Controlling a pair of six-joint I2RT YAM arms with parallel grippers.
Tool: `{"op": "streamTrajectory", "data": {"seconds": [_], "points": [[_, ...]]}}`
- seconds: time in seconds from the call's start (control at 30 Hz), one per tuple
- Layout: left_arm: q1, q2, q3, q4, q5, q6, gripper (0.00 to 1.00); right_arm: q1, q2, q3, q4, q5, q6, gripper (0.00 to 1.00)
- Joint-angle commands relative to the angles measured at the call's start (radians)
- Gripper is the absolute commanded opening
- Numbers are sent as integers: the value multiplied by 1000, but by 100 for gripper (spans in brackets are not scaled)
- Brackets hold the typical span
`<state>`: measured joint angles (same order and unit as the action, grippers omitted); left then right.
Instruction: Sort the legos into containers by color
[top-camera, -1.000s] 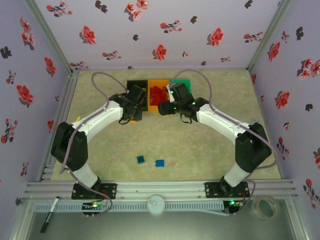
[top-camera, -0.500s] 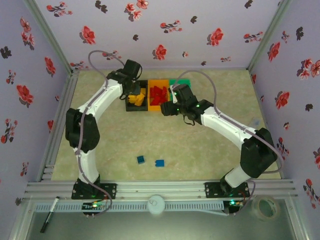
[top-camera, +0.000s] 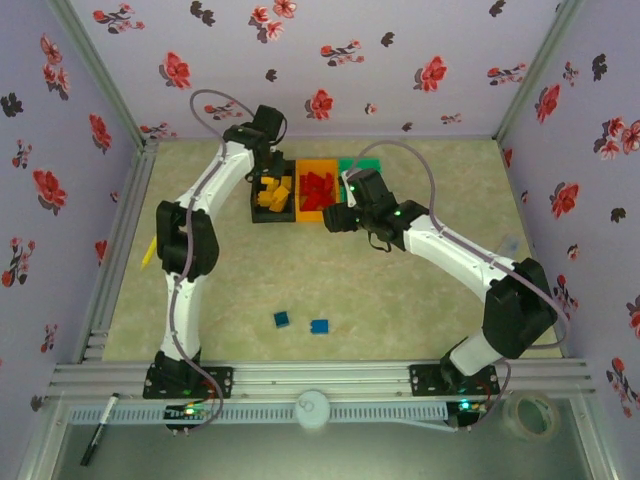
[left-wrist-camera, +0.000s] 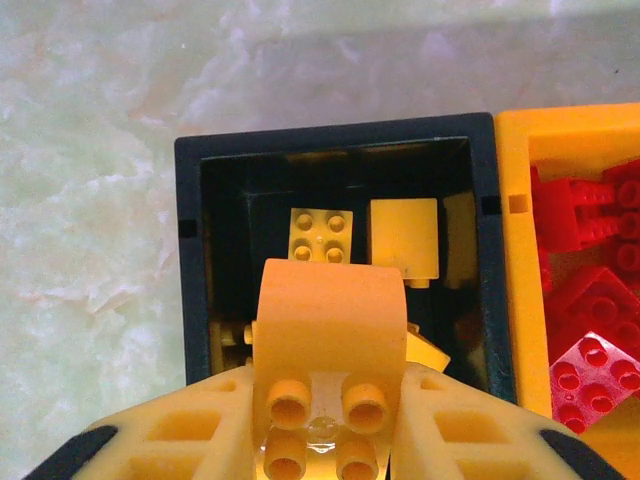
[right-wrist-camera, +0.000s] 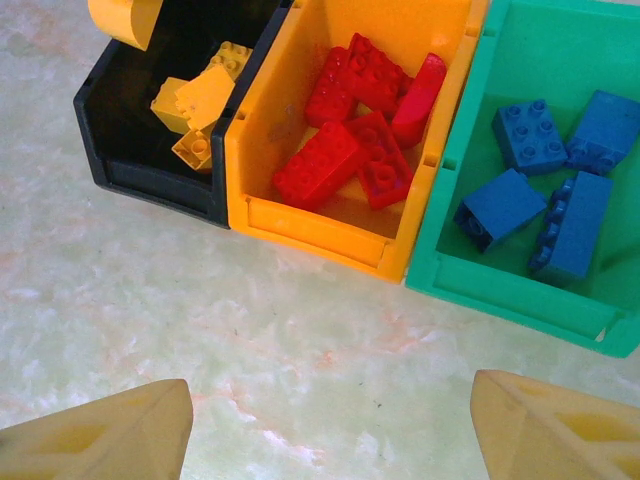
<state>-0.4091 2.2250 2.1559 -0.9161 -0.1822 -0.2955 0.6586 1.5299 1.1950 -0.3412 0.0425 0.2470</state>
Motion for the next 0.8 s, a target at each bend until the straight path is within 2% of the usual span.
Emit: {"op": "streamTrajectory", "data": {"seconds": [0.0, 0.07, 0.17, 0.3, 0.4, 0.57, 0.77], "points": [[20, 21, 41, -55, 12, 24, 32, -9, -25, -10, -16, 22, 3, 74], [25, 25, 41, -52, 18, 28, 33, -10, -21, -9, -16, 19, 2, 74], [27, 30, 38, -33, 50, 52, 53, -10, -18, -9, -14, 21, 3, 74], [27, 34, 47, -42, 55, 65, 60, -9, -20, -19, -14, 24, 4, 74], [25, -1, 20, -36, 56, 57, 61, -4, -24, -34, -17, 9, 3, 74], [12, -140, -123, 34, 61, 37, 61, 34, -39, -62, -44, 8, -10, 74], [-3, -332, -342, 103, 59, -1, 61, 169, -42, -111, -59, 86, 117, 74]]}}
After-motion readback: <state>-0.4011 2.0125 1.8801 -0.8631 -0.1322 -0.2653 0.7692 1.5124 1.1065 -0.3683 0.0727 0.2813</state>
